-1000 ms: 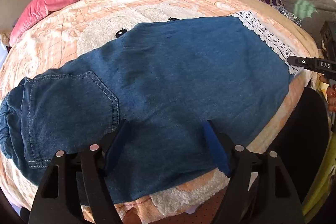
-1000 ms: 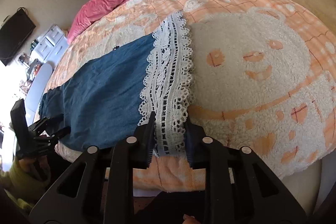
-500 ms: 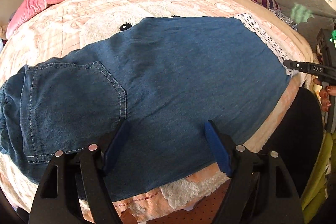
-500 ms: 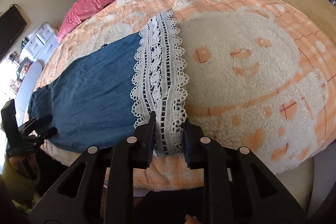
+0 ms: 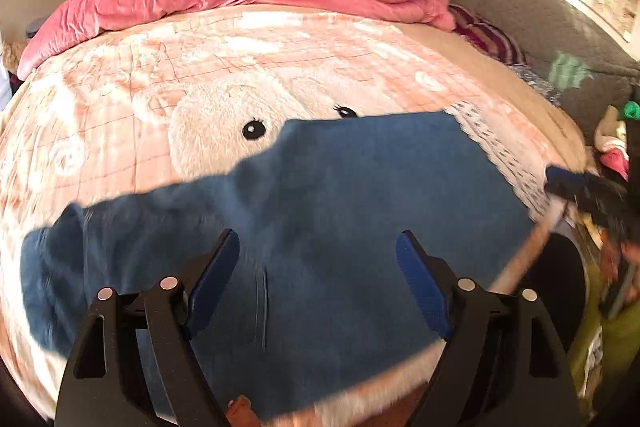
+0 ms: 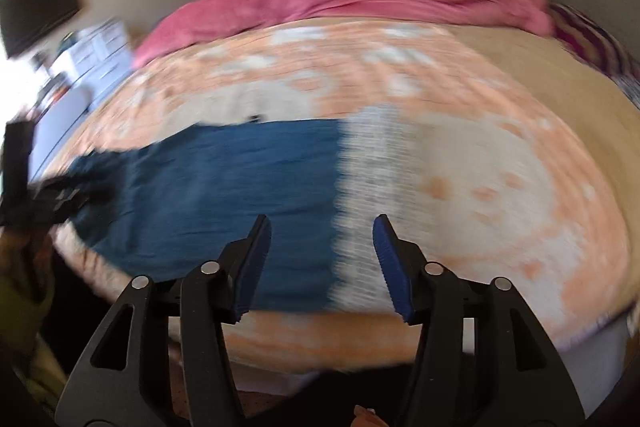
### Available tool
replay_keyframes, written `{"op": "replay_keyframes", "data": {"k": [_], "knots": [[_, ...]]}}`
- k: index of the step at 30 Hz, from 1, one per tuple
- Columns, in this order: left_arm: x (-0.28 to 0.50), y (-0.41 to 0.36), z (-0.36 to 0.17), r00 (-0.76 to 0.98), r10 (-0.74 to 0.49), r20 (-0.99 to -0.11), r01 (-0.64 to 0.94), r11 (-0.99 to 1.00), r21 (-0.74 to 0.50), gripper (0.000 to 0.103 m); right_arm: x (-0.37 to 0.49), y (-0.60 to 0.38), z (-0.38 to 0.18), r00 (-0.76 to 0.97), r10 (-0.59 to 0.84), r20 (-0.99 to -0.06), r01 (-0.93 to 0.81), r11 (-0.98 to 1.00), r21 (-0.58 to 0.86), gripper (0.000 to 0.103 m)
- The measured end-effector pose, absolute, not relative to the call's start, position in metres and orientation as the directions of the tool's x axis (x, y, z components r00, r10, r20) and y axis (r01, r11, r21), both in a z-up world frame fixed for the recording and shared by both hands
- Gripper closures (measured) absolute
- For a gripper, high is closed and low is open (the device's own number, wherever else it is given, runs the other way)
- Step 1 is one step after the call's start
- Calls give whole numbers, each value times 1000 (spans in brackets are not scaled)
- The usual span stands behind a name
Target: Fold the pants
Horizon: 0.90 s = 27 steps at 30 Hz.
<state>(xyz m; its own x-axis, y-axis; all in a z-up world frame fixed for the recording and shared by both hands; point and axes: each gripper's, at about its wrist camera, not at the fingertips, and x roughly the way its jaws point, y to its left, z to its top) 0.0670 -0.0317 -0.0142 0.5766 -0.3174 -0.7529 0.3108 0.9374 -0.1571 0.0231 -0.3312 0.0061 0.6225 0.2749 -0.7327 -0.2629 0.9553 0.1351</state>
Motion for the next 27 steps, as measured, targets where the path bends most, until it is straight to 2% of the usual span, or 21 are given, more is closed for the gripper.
{"op": "replay_keyframes", "data": {"k": [4, 8, 12, 15, 17, 19, 22, 24, 27], "knots": [[98, -38, -32, 519, -348, -780, 321, 926, -199, 23, 45, -302, -17, 543, 269, -796, -312, 944, 106, 54], [104, -12, -50, 520, -259, -814, 238, 959, -153, 23, 57, -316, -36, 498, 186, -847, -226, 971, 80, 54], [94, 20, -48, 547, -244, -801, 193, 968, -163, 23, 54, -335, -40, 495, 236, -836, -189, 969, 161, 57], [88, 32, -56, 559, -240, -793, 194, 969, -156, 23, 53, -329, -43, 493, 213, -844, -199, 971, 129, 55], [88, 27, -60, 571, -205, -795, 198, 974, -109, 23, 54, -327, -47, 493, 211, -844, -203, 971, 125, 53], [87, 20, -61, 584, -174, -793, 204, 977, -64, 20, 56, -329, -47, 494, 228, -839, -198, 969, 146, 51], [84, 20, -56, 588, -174, -790, 194, 978, -71, 18, 50, -335, -38, 510, 258, -820, -183, 965, 189, 48], [78, 18, -46, 587, -187, -788, 196, 977, -85, 6, 40, -342, -29, 541, 281, -792, -177, 959, 219, 43], [66, 11, -34, 586, -198, -786, 215, 973, -85, 5, 27, -355, -20, 567, 274, -777, -140, 962, 236, 39]]}}
